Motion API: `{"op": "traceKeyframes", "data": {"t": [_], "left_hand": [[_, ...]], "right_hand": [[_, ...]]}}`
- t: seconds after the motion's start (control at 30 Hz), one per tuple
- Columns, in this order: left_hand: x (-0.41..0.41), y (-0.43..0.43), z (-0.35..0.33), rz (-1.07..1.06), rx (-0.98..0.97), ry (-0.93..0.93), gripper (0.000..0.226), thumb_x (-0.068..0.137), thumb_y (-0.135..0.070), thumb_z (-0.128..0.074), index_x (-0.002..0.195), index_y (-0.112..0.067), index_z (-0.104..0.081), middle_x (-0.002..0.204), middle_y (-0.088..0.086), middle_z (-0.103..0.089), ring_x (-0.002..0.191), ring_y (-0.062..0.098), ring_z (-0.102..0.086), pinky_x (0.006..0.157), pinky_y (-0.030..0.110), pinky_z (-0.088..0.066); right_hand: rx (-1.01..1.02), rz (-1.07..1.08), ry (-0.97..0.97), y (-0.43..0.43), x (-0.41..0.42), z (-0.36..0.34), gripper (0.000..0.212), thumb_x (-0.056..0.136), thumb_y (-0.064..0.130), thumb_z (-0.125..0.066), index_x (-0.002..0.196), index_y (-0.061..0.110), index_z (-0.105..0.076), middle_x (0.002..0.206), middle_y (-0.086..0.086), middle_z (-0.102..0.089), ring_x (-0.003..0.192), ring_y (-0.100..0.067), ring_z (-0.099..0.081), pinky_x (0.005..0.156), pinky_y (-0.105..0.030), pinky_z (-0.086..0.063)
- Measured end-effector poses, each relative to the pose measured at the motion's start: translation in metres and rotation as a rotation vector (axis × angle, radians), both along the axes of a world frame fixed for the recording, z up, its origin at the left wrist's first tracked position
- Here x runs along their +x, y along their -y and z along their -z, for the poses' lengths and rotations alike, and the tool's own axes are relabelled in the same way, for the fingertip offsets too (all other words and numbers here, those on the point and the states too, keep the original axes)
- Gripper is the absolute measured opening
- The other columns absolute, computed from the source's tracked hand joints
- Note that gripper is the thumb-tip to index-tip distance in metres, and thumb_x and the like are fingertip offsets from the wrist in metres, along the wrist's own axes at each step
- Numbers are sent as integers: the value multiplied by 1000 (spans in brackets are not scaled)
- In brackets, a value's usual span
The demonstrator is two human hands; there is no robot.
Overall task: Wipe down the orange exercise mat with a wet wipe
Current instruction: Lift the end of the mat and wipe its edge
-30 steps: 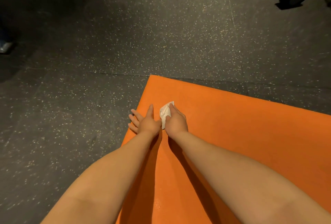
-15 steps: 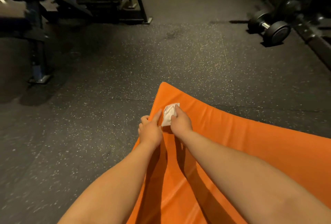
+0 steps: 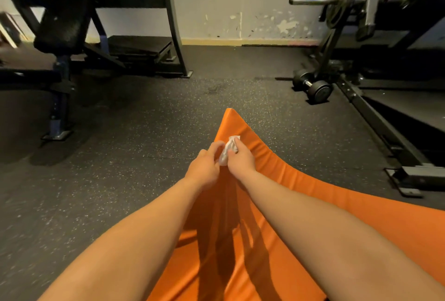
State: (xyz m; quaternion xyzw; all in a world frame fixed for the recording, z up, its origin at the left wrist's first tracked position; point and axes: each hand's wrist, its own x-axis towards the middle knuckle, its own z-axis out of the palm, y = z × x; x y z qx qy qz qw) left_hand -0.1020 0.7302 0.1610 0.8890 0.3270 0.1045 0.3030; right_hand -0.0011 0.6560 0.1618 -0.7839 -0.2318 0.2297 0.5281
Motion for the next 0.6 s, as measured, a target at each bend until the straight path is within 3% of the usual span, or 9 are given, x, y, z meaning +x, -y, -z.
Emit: {"op": "traceKeyframes", "data": {"t": [0.13,0.2,0.27,0.37,0.4,0.5,0.53,0.6], "left_hand": [[2,20,-24,80,23,-13,73,97,-18,-43,155,-51,-14,130,7,-48,109,34,-57,91,39,-45],[0,27,-24,80,3,13,72,95,-20,-46,154,-52,-18,132,7,-50,114,32,-56,94,40,-46],[-3,32,-23,61,-9,43,63,94,-21,-48,146,-51,-28,132,6,-56,112,30,-58,93,40,-48],[-8,39,-19,36,-4,57,36,100,-25,-46,127,-47,-36,117,4,-64,98,29,-63,84,40,-50],[-10,39,-18,40,-1,47,33,101,-24,-46,124,-45,-37,113,5,-65,95,30,-63,82,41,-50],[-13,36,-19,70,29,-28,45,98,-18,-45,135,-41,-33,113,11,-66,96,34,-62,81,39,-47],[-13,35,-21,83,48,-56,54,97,-17,-45,143,-39,-29,114,12,-66,98,35,-62,81,39,-46],[-12,34,-26,98,61,-96,68,95,-16,-45,154,-38,-18,115,15,-66,99,36,-61,82,40,-46]], "right_hand": [[52,-2,83,12,5,-21,51,103,4,-43,153,12,-41,153,-5,-47,134,-20,-50,107,-21,-37],[39,-6,69,18,7,-15,54,101,1,-42,154,13,-39,153,-8,-46,129,-21,-53,98,-17,-42],[7,26,-50,26,12,-10,56,101,2,-42,155,18,-38,148,-9,-51,118,-24,-58,89,-16,-49],[-33,49,-112,30,18,-10,57,101,10,-44,155,27,-39,147,-8,-53,121,-27,-58,104,-38,-48],[-15,38,-75,29,17,-18,56,101,10,-44,155,26,-39,147,-7,-52,123,-26,-57,106,-36,-46],[72,-7,62,19,14,-43,52,102,5,-43,154,12,-40,148,-3,-49,131,-18,-50,97,-7,-35],[84,-18,95,16,11,-50,52,102,3,-43,153,9,-40,152,-5,-46,137,-18,-45,100,-6,-30],[77,-41,125,11,6,-49,54,100,3,-45,153,10,-40,159,-7,-39,146,-20,-35,117,-20,-23]]}}
